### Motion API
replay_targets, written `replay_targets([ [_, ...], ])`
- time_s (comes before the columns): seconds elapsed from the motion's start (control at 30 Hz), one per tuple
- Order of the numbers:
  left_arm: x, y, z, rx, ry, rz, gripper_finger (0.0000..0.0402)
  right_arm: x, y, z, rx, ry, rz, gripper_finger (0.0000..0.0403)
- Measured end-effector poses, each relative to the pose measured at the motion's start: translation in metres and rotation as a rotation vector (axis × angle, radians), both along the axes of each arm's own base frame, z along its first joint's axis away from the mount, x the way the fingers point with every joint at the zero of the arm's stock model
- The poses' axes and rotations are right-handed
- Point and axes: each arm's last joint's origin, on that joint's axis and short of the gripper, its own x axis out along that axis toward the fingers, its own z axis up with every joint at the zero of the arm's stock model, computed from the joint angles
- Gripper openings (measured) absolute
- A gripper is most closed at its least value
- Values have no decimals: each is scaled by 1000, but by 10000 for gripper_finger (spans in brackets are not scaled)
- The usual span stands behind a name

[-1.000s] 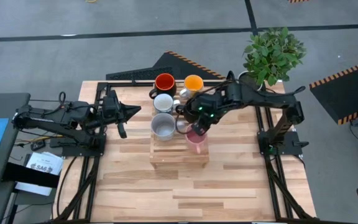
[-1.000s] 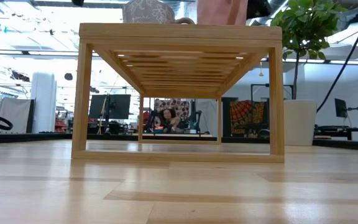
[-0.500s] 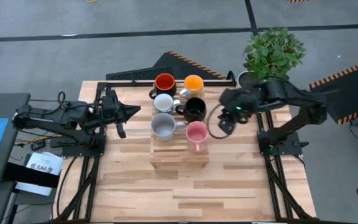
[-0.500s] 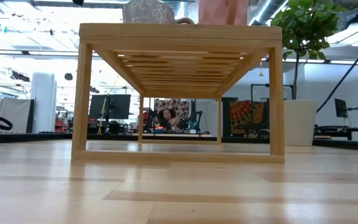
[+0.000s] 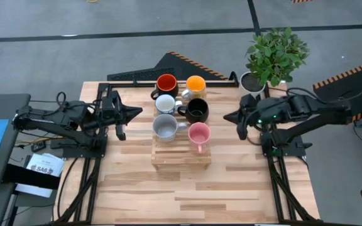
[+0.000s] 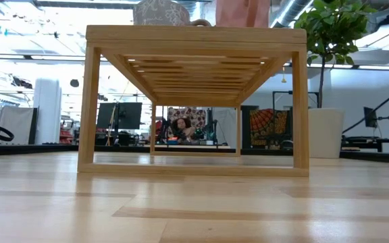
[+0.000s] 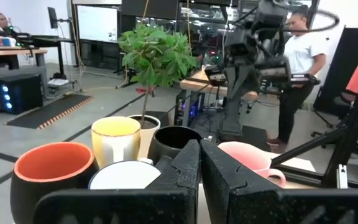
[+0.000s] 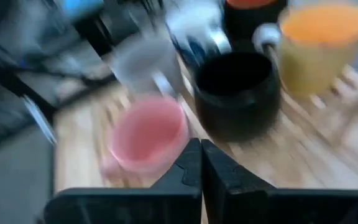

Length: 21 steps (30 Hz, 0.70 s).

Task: Place coffee mugs
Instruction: Return to Home Position

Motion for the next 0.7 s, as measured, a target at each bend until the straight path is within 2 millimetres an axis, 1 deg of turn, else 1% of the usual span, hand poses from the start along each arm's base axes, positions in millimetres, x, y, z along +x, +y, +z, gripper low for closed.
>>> replay_targets([
  [0.07,0,0,0,14,0,0,0,0,-1,1,7,-93,-1,21],
  [0.17,0,-1,1,57,3,-44,0,2,-4,3,6,-168,-8,21],
  [0.27,2,0,-4,93,-1,-110,0,6,-3,6,-15,-197,3,17],
  [0.33,2,4,-17,90,-1,-128,0,8,-3,8,-26,-219,16,17],
  [0.47,-5,11,-48,49,-76,-146,0,13,0,8,-24,-224,97,19],
  [0.57,-15,15,-68,46,-132,-132,0,18,2,3,-26,-191,145,20],
  [0.7,-31,20,-93,-9,-162,-53,0,23,3,-1,-49,-160,169,20],
])
